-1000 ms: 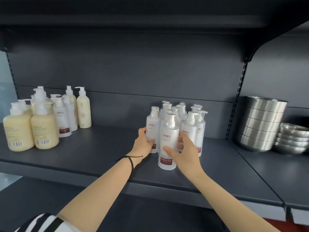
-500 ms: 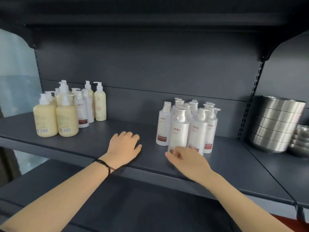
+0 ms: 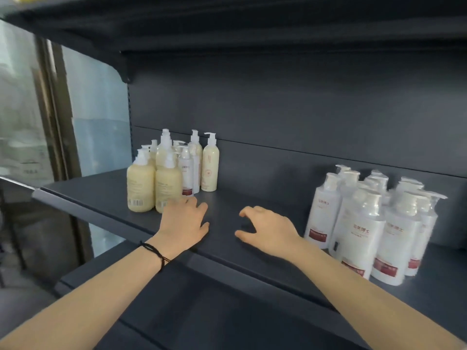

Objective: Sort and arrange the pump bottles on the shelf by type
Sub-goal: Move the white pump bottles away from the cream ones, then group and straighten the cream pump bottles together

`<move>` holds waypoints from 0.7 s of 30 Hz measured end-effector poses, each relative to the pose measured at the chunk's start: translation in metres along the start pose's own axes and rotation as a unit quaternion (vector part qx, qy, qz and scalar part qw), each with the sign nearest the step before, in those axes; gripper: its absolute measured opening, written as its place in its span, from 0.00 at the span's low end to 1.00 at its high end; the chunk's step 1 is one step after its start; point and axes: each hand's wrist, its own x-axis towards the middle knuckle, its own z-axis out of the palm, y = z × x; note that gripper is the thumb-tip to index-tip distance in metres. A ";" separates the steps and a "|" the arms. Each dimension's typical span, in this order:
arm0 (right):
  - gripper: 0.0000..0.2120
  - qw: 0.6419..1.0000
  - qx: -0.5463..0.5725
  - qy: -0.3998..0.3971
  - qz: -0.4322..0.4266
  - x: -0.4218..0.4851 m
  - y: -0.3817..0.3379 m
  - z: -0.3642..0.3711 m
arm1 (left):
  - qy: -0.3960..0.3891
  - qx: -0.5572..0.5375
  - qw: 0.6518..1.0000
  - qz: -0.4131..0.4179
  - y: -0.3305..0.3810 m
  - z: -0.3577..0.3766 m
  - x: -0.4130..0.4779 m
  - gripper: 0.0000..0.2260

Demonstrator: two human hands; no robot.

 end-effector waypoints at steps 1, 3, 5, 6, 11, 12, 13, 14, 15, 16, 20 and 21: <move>0.25 1.000 0.002 -0.002 0.002 0.012 -0.004 0.002 | 0.002 -0.005 1.000 0.000 -0.010 0.005 0.003 0.20; 0.26 1.000 0.002 -0.010 0.005 0.035 -0.014 0.008 | 0.022 -0.033 0.999 -0.004 -0.030 0.015 0.009 0.20; 0.27 1.000 0.000 -0.013 0.005 0.059 -0.026 0.015 | 0.053 -0.070 0.996 -0.009 -0.049 0.023 0.014 0.19; 0.27 1.000 -0.001 -0.013 0.005 0.070 -0.033 0.019 | 0.068 -0.081 0.994 -0.008 -0.060 0.025 0.015 0.17; 0.31 0.997 0.067 -0.017 0.017 0.124 -0.072 0.038 | 0.145 -0.072 0.986 -0.025 -0.120 0.035 0.016 0.07; 0.32 0.993 0.113 -0.017 0.026 0.134 -0.078 0.042 | 0.160 -0.078 0.984 -0.031 -0.133 0.037 0.014 0.07; 0.34 0.987 0.158 -0.012 0.035 0.144 -0.084 0.047 | 0.171 -0.084 0.981 -0.038 -0.146 0.040 0.012 0.07; 0.38 0.979 0.199 -0.006 0.042 0.152 -0.089 0.051 | 0.176 -0.088 0.979 -0.049 -0.158 0.044 0.011 0.08; 0.42 0.970 0.238 0.003 0.049 0.160 -0.093 0.055 | 0.174 -0.097 0.978 -0.065 -0.170 0.048 0.010 0.10; 0.45 0.958 0.282 0.011 0.057 0.168 -0.097 0.059 | 0.166 -0.113 0.976 -0.085 -0.179 0.052 0.010 0.12; 0.53 0.897 0.435 -0.011 0.074 0.192 -0.100 0.068 | 0.086 -0.276 0.943 -0.163 -0.194 0.067 0.017 0.28; 0.54 0.886 0.458 -0.028 0.066 0.196 -0.099 0.070 | 0.073 -0.327 0.927 -0.171 -0.193 0.069 0.018 0.31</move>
